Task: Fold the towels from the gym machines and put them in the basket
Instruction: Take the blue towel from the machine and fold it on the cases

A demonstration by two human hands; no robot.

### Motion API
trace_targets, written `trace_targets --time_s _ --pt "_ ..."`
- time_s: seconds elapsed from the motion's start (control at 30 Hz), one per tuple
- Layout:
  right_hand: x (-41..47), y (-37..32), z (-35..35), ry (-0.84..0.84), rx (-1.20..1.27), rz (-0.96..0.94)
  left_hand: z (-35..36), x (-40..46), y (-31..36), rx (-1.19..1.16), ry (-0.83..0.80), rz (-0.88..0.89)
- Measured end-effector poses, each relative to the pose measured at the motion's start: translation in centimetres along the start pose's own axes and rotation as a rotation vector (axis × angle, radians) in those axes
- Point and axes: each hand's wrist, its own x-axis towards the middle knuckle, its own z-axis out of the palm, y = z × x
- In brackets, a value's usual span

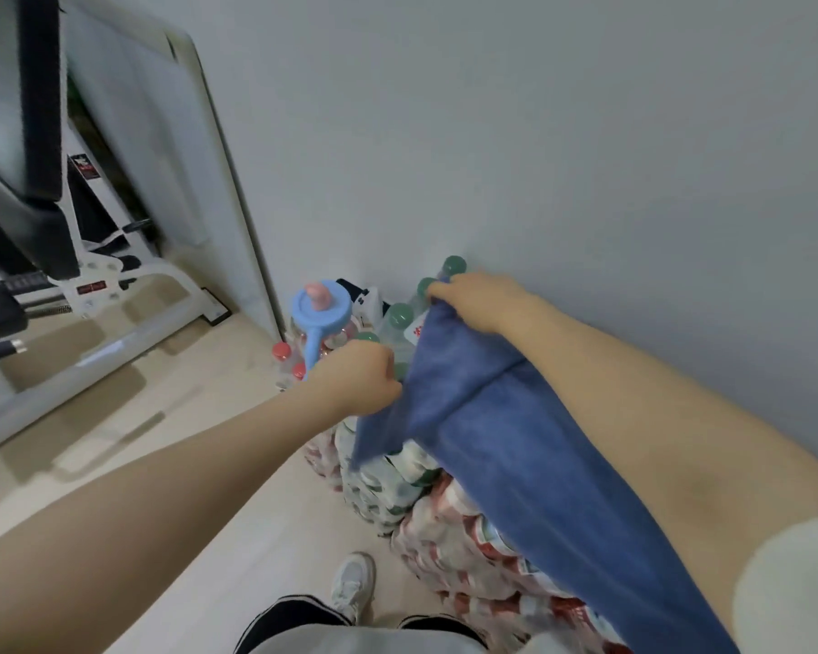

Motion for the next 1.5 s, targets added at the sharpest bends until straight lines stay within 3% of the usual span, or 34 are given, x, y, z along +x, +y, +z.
trace_targets --time_s 0.17,0.3,0.4,0.6,0.73,0.83,0.93,1.13,1.33,1.5 --pt "0.9 0.5 -1.6 -0.067 -0.037 0.042 -0.2 0.5 -1.5 -0.221 -0.105 0.063" --pt "2.0 0.3 -1.5 0.170 0.130 0.227 0.0 0.4 -0.6 0.039 -0.023 0.179" --pt "2.4 0.6 -1.4 0.335 0.366 0.414 -0.3 1.7 -0.7 0.045 0.006 0.181" --pt "2.8 1.5 -0.7 0.497 0.564 0.556 -2.9 3.9 -3.6 -0.335 -0.018 0.049" --pt "3.8 1.7 1.1 0.438 0.618 0.437 -3.3 5.5 -6.5 -0.555 0.078 -0.163" --pt "4.0 0.9 2.7 0.192 0.402 0.366 -2.8 5.9 -7.8 -0.720 -0.085 -0.234" --pt "3.7 0.2 3.8 -0.008 0.374 0.343 -1.9 5.1 -8.3 -0.836 -0.264 -0.211" --pt "2.4 -0.8 4.4 0.208 0.404 0.417 -0.8 3.8 -10.1 -0.869 -0.485 -0.150" --pt "-1.0 -2.0 4.7 0.309 0.388 0.482 -1.4 1.7 -7.1 -0.894 -0.045 0.051" --pt "-6.0 -2.9 4.9 0.382 0.386 0.577 -1.3 -0.6 -1.0 -0.959 0.010 0.381"
